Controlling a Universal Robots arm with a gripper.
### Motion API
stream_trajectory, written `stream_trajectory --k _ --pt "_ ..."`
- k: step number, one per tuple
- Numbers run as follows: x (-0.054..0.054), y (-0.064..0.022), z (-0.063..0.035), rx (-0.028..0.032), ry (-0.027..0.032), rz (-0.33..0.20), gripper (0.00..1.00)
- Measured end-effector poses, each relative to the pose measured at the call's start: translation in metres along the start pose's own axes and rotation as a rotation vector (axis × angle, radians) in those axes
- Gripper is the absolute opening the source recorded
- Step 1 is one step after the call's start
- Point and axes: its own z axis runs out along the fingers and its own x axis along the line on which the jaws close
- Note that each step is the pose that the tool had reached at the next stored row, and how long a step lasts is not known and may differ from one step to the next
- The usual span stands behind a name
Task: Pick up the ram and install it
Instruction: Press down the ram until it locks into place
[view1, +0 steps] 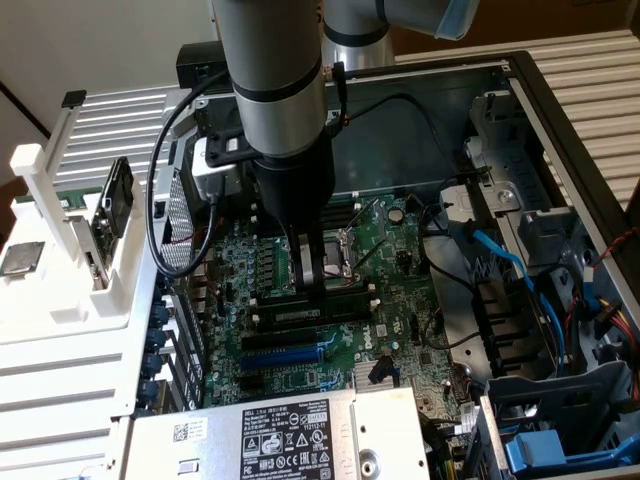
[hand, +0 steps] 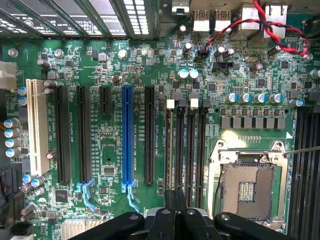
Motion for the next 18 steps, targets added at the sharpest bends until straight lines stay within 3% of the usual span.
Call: stream_trajectory --k 18 --pt "0.0000 -0.0005 -0.0035 0.0001 0.0001 0.000 0.10"
